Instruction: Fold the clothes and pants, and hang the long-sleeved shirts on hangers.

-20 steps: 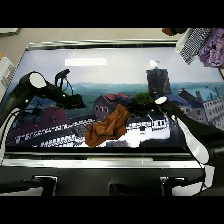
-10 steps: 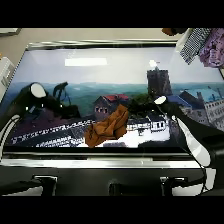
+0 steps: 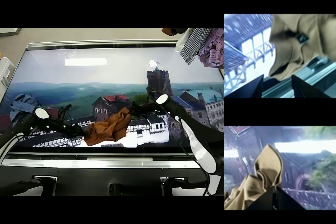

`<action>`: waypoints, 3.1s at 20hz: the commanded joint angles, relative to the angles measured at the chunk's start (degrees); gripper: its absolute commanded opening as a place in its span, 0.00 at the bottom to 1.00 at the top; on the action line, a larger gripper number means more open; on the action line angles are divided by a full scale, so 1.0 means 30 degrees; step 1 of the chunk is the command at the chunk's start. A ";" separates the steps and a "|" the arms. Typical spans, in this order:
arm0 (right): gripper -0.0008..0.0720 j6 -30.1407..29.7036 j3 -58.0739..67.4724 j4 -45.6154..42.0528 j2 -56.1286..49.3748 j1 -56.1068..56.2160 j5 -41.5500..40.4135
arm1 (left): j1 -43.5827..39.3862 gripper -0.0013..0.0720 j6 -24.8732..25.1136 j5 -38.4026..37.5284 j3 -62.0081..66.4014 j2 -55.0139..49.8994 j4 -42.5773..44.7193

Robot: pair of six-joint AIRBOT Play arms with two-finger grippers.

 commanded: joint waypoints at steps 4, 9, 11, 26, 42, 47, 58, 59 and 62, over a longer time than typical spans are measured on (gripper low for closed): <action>0.05 0.0423 0.0022 -0.0211 0.0248 0.0000 0.0750 | -0.1588 0.53 0.0947 0.1668 -0.0758 -0.1202 -0.0787; 0.05 0.1151 0.0022 -0.1056 0.1741 0.0000 -0.0204 | -0.1741 0.04 0.1435 0.1792 0.0670 -0.0874 -0.0903; 0.05 0.1639 0.0138 -0.2783 0.3147 0.0000 -0.0736 | -0.1173 0.04 0.1428 0.1741 0.2361 -0.0102 -0.0896; 0.05 0.7519 0.5632 -1.6058 1.7806 0.0000 0.1056 | 0.2528 0.04 -0.4014 0.1632 1.5285 0.8903 0.0211; 0.05 0.7526 0.5632 -1.3391 1.4382 0.0000 -0.0852 | 0.2492 0.04 -0.3366 0.1319 1.5132 0.7249 0.0393; 0.06 0.7665 0.5632 -1.0338 0.5501 0.0058 -0.6258 | 0.2492 0.04 -0.2703 0.1945 1.4513 0.0248 0.0758; 0.31 0.7220 0.5632 -0.4240 -0.2477 0.0029 -0.4087 | 0.2127 0.04 -0.2710 0.1945 1.4513 -0.8408 0.0816; 0.40 0.7206 0.5632 -0.4233 -0.2339 -0.0080 -0.3599 | 0.2135 0.05 -0.2718 0.1945 1.4535 -0.8378 0.0809; 0.71 0.6776 0.5632 -0.4248 -0.1195 -0.1122 -0.0947 | 0.2521 0.84 -0.3264 0.1698 1.4797 -0.7919 0.0809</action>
